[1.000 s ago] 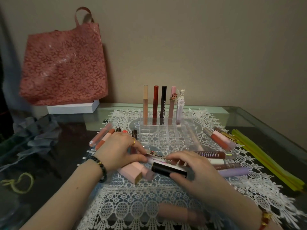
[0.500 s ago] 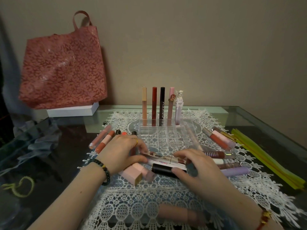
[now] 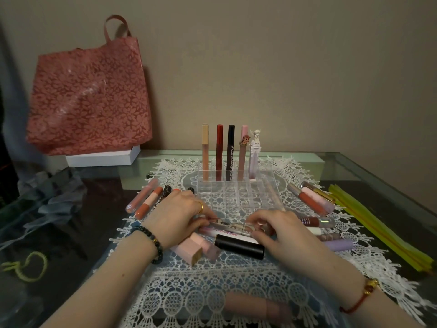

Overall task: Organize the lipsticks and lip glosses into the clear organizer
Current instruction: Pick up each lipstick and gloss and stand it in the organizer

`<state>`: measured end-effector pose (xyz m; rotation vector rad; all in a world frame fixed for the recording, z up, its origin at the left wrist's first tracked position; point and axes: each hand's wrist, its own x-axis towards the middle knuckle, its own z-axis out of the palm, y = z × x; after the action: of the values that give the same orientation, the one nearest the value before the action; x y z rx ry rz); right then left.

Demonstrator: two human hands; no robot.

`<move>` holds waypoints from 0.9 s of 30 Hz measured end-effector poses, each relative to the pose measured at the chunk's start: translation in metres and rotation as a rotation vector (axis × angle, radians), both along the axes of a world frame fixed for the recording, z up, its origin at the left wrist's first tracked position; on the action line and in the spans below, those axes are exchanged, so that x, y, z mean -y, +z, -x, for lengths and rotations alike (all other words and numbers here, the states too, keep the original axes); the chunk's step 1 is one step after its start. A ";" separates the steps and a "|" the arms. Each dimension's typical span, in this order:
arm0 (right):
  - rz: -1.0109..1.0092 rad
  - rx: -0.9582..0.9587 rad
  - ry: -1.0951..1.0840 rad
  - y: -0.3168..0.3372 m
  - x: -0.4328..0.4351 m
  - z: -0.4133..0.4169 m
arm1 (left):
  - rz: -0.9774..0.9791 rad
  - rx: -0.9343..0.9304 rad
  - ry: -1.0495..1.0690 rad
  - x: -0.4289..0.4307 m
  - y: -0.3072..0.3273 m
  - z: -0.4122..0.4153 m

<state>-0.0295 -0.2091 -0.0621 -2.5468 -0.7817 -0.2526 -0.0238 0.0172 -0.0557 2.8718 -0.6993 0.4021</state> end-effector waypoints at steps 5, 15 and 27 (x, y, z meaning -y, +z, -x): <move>-0.034 0.057 -0.010 0.005 0.001 0.004 | 0.024 -0.005 -0.028 0.003 -0.001 -0.002; -0.455 0.008 0.052 0.039 -0.003 0.007 | 0.243 0.056 -0.050 0.005 0.004 0.006; -0.963 -0.072 0.131 0.080 -0.002 -0.016 | 0.928 -0.068 0.011 0.041 0.020 -0.005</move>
<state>-0.0132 -0.2074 0.0177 -1.5847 -0.5885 -0.3782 -0.0185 -0.0235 -0.0362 1.9961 -0.3407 0.4667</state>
